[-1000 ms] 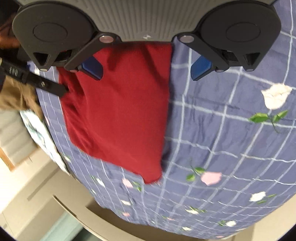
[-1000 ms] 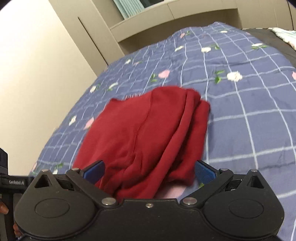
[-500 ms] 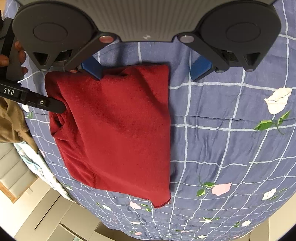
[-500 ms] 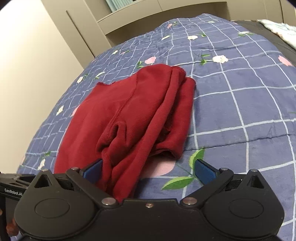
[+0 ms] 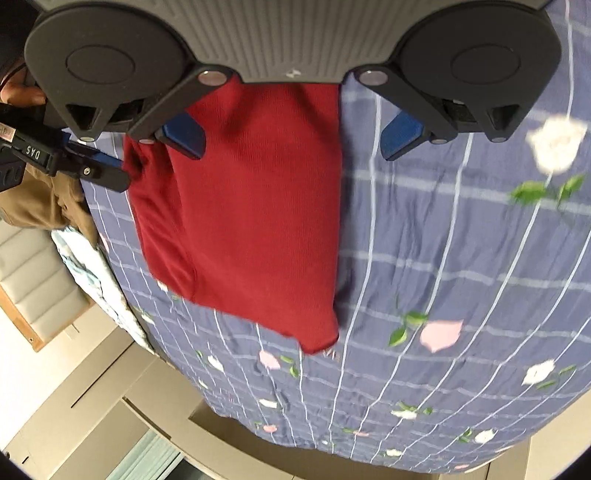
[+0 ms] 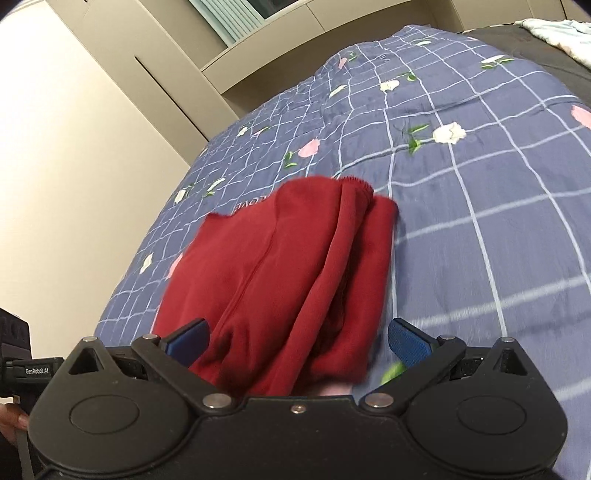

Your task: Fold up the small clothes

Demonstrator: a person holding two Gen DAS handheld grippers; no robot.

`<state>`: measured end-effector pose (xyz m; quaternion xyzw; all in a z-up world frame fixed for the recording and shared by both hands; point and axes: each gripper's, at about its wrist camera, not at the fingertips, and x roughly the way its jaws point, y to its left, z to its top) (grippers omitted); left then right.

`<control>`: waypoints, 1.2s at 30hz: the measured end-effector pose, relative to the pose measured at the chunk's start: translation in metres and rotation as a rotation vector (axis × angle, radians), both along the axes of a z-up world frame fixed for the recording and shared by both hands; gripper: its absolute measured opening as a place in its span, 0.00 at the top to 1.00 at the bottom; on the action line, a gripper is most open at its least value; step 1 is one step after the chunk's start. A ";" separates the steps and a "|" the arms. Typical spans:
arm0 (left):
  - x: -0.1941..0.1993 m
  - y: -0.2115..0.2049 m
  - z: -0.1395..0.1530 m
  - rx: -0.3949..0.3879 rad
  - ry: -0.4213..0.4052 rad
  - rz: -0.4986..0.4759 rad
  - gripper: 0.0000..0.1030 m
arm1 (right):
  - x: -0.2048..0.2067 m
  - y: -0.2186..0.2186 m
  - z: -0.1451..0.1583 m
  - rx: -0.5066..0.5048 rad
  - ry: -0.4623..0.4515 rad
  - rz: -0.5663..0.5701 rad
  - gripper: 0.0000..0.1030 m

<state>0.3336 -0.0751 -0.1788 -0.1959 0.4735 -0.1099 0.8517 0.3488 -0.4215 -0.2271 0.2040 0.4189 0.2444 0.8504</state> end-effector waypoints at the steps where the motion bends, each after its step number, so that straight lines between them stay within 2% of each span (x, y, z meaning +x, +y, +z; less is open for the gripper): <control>1: 0.008 -0.002 -0.001 0.005 -0.009 0.012 0.00 | 0.009 0.001 -0.003 0.001 0.010 0.002 0.00; 5: 0.035 -0.009 -0.011 0.056 0.010 0.087 0.00 | 0.036 0.006 -0.019 0.038 0.060 -0.006 0.00; 8: 0.051 -0.007 -0.019 -0.001 0.041 0.100 0.00 | 0.041 0.006 -0.025 0.091 0.075 -0.034 0.00; 12: 0.067 -0.003 -0.027 -0.081 0.092 0.074 0.01 | 0.037 0.008 -0.023 0.099 0.056 -0.027 0.00; 14: 0.070 -0.003 -0.027 -0.091 0.100 0.054 0.01 | 0.035 0.009 -0.022 0.090 0.041 -0.021 0.01; 18: 0.074 -0.004 -0.026 -0.092 0.112 0.004 0.09 | 0.032 0.011 -0.019 0.065 0.024 -0.036 0.14; 21: 0.075 0.001 -0.027 -0.125 0.136 -0.015 0.15 | 0.032 0.008 -0.021 0.060 0.029 -0.044 0.18; 24: 0.070 0.006 -0.024 -0.144 0.137 -0.039 0.15 | 0.031 0.007 -0.021 0.052 0.028 -0.039 0.22; 26: 0.060 0.012 -0.021 -0.161 0.119 -0.067 0.10 | 0.032 0.005 -0.022 0.051 0.029 -0.035 0.23; 30: 0.029 0.022 -0.013 -0.135 0.070 -0.124 0.09 | 0.032 0.005 -0.022 0.042 0.028 -0.026 0.25; 33: 0.013 0.024 -0.013 -0.119 0.078 -0.183 0.12 | 0.033 0.005 -0.022 0.041 0.029 -0.028 0.26; 36: -0.004 0.026 -0.010 -0.112 0.050 -0.215 0.22 | 0.032 0.006 -0.022 0.034 0.028 -0.028 0.26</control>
